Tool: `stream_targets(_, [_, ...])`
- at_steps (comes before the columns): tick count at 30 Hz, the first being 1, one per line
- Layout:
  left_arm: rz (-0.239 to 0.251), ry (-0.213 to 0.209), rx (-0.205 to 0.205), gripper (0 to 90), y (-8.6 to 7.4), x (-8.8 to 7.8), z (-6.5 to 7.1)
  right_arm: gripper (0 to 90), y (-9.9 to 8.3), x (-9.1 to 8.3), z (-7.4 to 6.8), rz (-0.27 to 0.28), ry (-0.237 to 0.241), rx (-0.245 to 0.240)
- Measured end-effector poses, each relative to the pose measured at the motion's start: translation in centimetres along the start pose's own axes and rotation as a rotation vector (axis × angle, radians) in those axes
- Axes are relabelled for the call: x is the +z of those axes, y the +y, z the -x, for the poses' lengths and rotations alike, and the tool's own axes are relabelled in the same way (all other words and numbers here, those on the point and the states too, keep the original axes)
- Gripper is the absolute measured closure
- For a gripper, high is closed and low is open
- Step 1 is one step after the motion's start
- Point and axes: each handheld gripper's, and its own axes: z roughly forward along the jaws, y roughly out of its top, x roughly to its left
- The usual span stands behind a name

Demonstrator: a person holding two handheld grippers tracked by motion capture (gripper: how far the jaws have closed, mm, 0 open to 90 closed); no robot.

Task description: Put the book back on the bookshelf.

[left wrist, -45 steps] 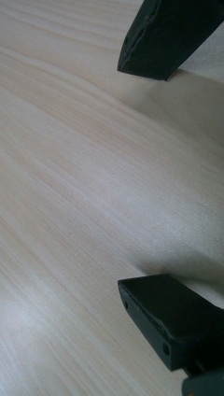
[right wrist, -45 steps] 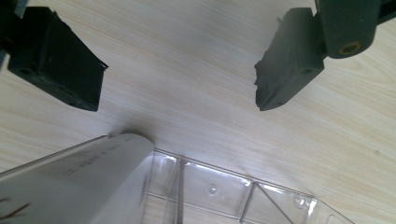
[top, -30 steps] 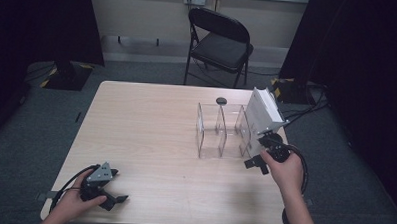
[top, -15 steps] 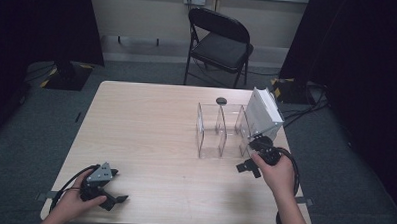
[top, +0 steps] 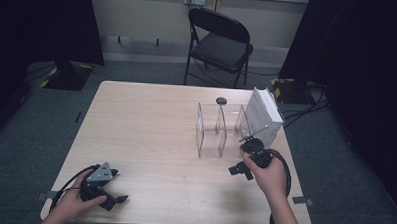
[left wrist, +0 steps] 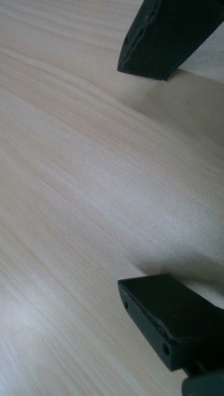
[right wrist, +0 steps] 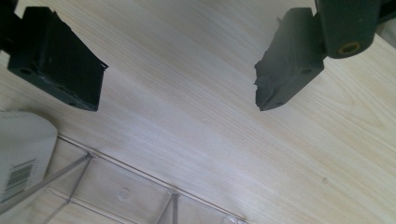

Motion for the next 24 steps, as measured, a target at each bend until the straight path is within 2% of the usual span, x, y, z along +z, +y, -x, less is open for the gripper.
stream_targets(5, [0.000, 0.000, -0.001, 0.0, 0.0, 0.0, 0.0, 14.4, 0.0, 0.6, -0.3, 0.003, 0.011, -0.008])
stream_targets(6, [0.001, -0.001, 0.000, 0.0, 0.0, 0.0, 0.0, 14.4, 0.0, 0.7, -0.5, -0.004, 0.013, 0.003])
stream_targets(13, [-0.001, 0.000, 0.000, 0.0, 0.0, 0.0, 0.0, 14.5, 0.1, 1.5, -1.1, 0.003, 0.025, -0.023])
stream_targets(19, [0.001, 0.000, -0.002, 0.0, 0.0, 0.0, 0.0, 14.5, 0.3, 1.7, -1.6, -0.005, 0.033, -0.015])
stream_targets(24, [-0.002, 0.000, 0.000, 0.0, 0.0, 0.0, 0.0, 14.5, 0.2, 2.1, -2.0, 0.002, 0.043, -0.029])
